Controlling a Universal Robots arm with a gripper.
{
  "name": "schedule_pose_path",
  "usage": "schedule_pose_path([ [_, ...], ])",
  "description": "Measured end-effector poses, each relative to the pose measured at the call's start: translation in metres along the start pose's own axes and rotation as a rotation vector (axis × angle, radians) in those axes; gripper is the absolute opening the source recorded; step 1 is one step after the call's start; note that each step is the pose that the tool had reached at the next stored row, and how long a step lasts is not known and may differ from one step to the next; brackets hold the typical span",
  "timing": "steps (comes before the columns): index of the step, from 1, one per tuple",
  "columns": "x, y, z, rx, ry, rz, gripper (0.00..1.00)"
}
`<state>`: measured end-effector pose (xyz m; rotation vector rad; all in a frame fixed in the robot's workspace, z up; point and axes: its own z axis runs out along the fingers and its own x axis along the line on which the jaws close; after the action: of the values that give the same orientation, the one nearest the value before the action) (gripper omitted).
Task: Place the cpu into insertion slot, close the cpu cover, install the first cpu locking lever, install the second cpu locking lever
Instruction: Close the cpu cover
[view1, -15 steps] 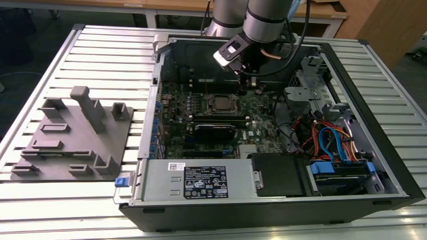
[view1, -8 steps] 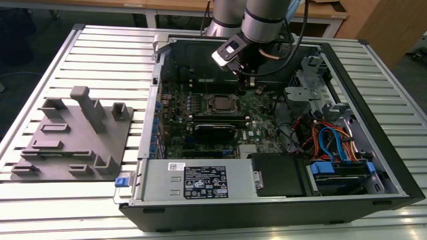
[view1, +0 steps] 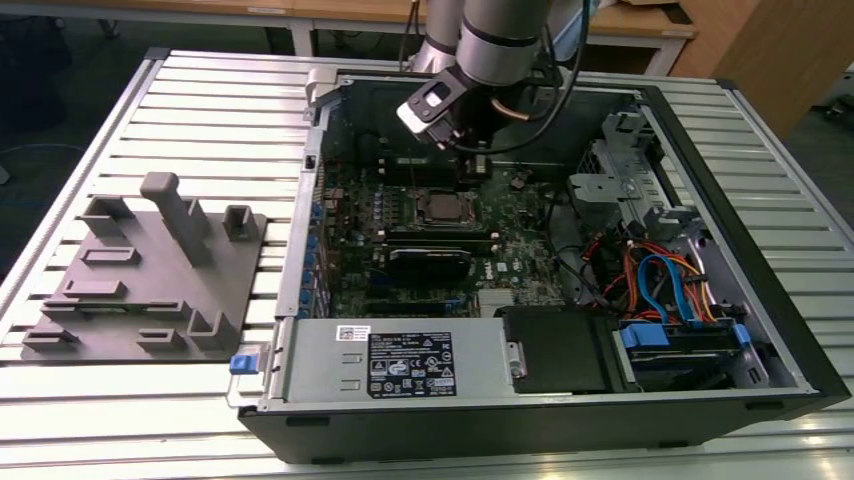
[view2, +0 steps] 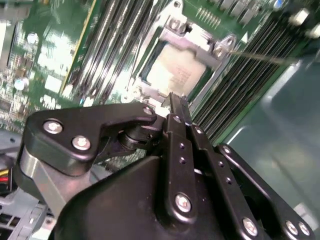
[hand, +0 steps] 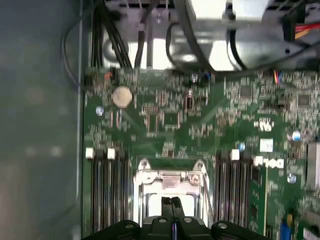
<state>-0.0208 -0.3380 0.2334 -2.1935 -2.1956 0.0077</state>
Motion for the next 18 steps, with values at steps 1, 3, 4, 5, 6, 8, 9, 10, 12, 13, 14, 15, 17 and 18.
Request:
schedule_pose_path([
  [1, 0.0, -0.0033, 0.0006, 0.0, 0.0, 0.0, 0.11],
  [3, -0.0003, -0.0098, 0.0021, 0.0001, -0.0001, 0.0, 0.11],
  [4, -0.0008, -0.0128, 0.0029, 0.0001, -0.0003, 0.0, 0.11],
  [5, -0.0014, -0.0156, 0.004, 0.0001, -0.0002, 0.0, 0.11],
  [6, -0.0024, -0.0178, 0.0051, 0.0001, -0.0001, -0.001, 0.11],
  [8, -0.0032, -0.0216, 0.0077, 0.0, 0.0, -0.005, 0.11],
  [9, -0.0034, -0.0231, 0.0089, 0.0002, -0.0003, -0.008, 0.11],
  [10, -0.0035, -0.0254, 0.0101, 0.0004, -0.0007, -0.015, 0.11],
  [12, -0.0035, -0.0259, 0.0102, 0.0005, -0.0007, -0.015, 0.11],
  [13, -0.0035, -0.0259, 0.0102, 0.0005, -0.0007, -0.015, 0.11],
  [14, -0.0035, -0.0259, 0.0102, 0.0005, -0.0007, -0.015, 0.11],
  [15, -0.0035, -0.0261, 0.0103, 0.0004, -0.0006, -0.015, 0.11],
  [17, -0.0035, -0.0264, 0.0104, 0.0004, -0.0006, -0.015, 0.11],
  [18, -0.0035, -0.0266, 0.0104, 0.0004, -0.0006, -0.015, 0.11],
])
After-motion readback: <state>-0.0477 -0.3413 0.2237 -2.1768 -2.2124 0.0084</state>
